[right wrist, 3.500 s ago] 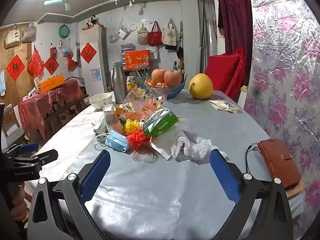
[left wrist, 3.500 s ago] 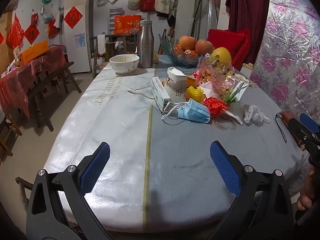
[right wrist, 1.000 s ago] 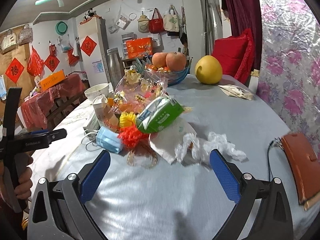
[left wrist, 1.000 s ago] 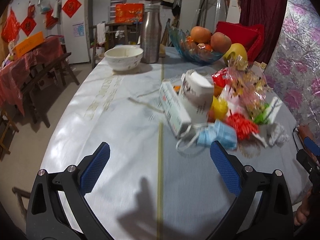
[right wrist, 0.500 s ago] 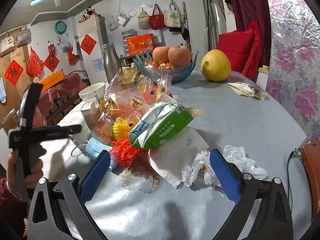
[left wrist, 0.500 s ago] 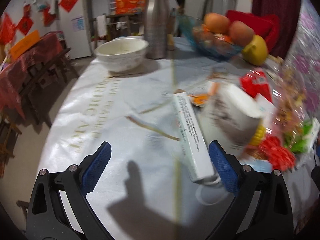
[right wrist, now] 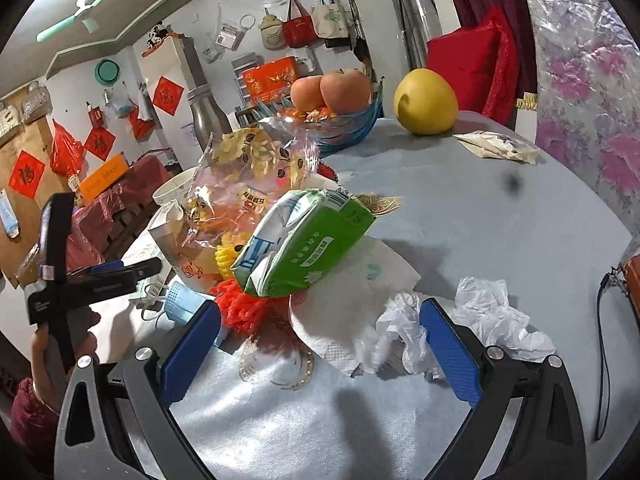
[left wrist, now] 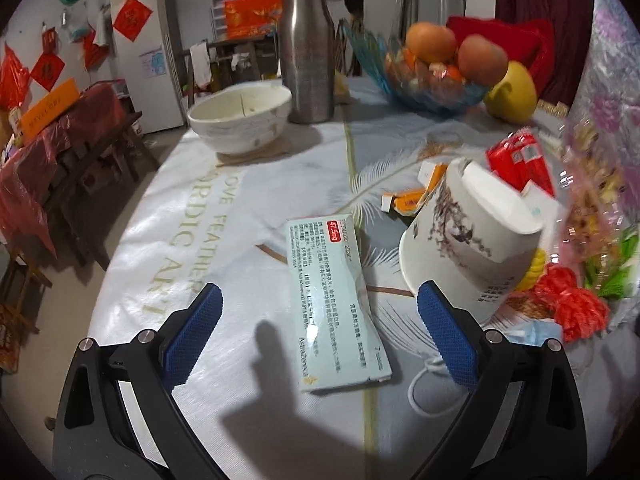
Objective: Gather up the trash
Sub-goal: 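Close the left tool on the white medicine box while the right tool approaches the tissue pack, then close the right tool on the green-and-white tissue pack and lift it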
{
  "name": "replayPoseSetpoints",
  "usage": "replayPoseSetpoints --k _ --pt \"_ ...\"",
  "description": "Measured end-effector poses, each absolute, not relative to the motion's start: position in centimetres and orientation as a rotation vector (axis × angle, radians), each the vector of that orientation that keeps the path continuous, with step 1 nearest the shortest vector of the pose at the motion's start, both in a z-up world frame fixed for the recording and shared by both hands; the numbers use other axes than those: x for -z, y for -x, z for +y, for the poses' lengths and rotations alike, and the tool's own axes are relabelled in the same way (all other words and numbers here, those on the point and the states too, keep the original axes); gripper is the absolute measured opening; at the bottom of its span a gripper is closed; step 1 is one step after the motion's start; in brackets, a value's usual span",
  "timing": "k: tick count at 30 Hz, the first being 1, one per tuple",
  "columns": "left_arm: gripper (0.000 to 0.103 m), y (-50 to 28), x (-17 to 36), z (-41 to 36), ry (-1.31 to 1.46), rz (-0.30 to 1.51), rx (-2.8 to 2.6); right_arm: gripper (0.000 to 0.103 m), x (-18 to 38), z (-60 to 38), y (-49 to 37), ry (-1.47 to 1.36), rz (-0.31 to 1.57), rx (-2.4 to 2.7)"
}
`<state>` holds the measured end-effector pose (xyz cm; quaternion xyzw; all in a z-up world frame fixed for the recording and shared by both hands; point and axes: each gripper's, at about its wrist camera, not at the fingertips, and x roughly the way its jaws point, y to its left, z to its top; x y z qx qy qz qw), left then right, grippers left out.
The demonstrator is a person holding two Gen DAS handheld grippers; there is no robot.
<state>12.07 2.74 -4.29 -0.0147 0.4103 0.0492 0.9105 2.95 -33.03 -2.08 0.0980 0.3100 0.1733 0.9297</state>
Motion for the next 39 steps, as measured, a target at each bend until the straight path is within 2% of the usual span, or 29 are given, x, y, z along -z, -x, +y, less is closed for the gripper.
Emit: replayPoseSetpoints --k 1,2,5,15,27,30,35,37,39 --pt "0.082 -12.5 4.8 2.9 0.041 0.873 -0.099 0.098 2.0 -32.9 -2.9 -0.193 0.63 -0.354" --pt "0.069 -12.8 5.3 3.2 0.059 0.9 -0.09 0.098 1.9 -32.9 -2.8 -0.191 0.628 -0.354" --pt "0.043 -12.8 5.4 4.0 0.095 0.899 -0.082 0.098 1.9 -33.1 -2.8 -0.199 0.625 -0.355" --pt "0.043 -9.4 2.2 6.3 0.204 0.704 -0.089 0.098 1.2 -32.8 -2.3 -0.174 0.567 -0.363" --pt "0.043 -9.1 1.9 5.9 0.168 0.69 -0.099 0.096 -0.2 -30.7 -5.7 -0.217 0.583 -0.376" --pt "0.043 -9.1 2.0 6.1 0.185 0.703 -0.086 0.083 0.5 -31.1 -5.8 -0.229 0.59 -0.367" --pt "0.043 -9.1 2.0 6.1 0.176 0.698 -0.096 0.042 0.9 -33.1 -6.4 -0.324 0.607 -0.388" --pt "0.043 -9.0 2.0 6.1 0.174 0.696 -0.099 0.03 0.9 -33.9 -6.4 -0.364 0.606 -0.403" --pt "0.043 -9.0 2.1 6.1 0.17 0.697 -0.102 0.029 0.7 -34.7 -6.1 -0.375 0.594 -0.39"
